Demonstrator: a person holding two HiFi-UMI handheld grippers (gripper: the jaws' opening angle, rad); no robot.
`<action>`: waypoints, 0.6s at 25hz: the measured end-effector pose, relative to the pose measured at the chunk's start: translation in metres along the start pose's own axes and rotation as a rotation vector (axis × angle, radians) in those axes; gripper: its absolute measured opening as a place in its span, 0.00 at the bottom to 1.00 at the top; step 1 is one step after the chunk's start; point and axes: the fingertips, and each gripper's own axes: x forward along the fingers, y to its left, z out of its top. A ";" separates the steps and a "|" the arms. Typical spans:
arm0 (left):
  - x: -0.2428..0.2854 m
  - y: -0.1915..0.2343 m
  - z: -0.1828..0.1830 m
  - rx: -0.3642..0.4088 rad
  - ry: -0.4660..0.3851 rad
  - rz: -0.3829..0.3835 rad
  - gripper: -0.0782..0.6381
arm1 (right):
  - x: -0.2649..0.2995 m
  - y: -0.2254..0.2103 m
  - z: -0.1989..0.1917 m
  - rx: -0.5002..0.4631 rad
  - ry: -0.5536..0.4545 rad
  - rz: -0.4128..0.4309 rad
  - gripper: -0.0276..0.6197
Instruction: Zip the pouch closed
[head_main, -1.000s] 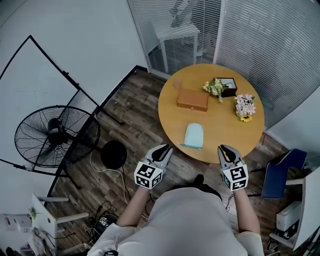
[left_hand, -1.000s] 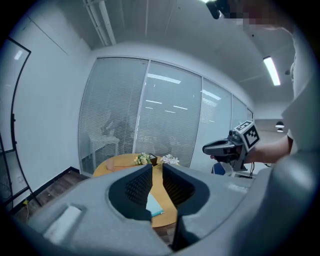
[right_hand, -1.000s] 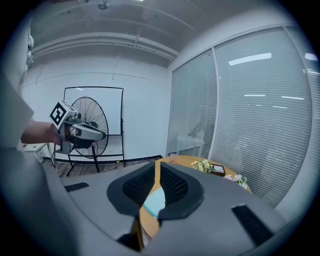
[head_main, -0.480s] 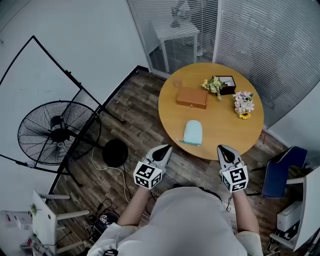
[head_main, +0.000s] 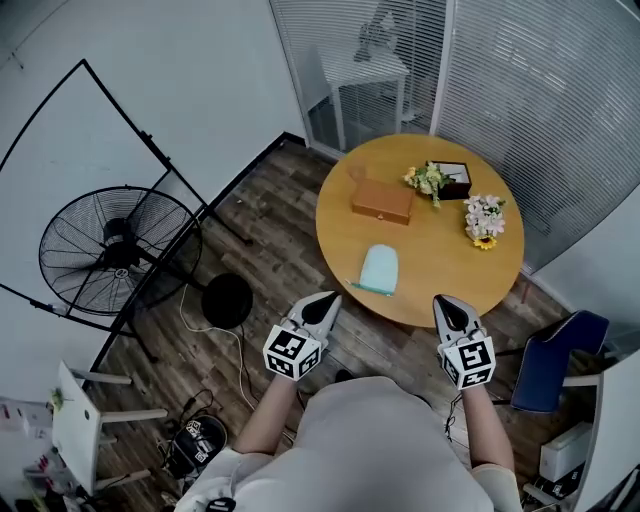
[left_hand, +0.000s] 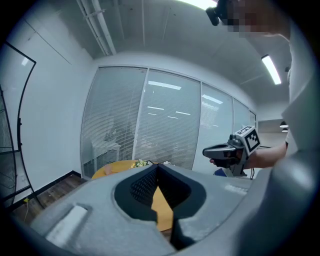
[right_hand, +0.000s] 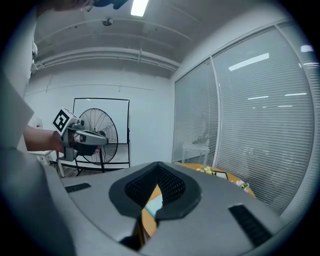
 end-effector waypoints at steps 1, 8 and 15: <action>0.000 -0.002 0.000 -0.001 0.000 0.001 0.13 | -0.001 0.001 0.000 0.000 -0.001 0.005 0.05; 0.003 -0.008 0.000 -0.004 -0.001 -0.001 0.13 | 0.000 -0.003 0.003 0.010 -0.011 -0.002 0.05; 0.004 -0.007 -0.001 -0.005 0.003 -0.005 0.13 | 0.000 -0.002 0.002 0.006 -0.007 -0.003 0.05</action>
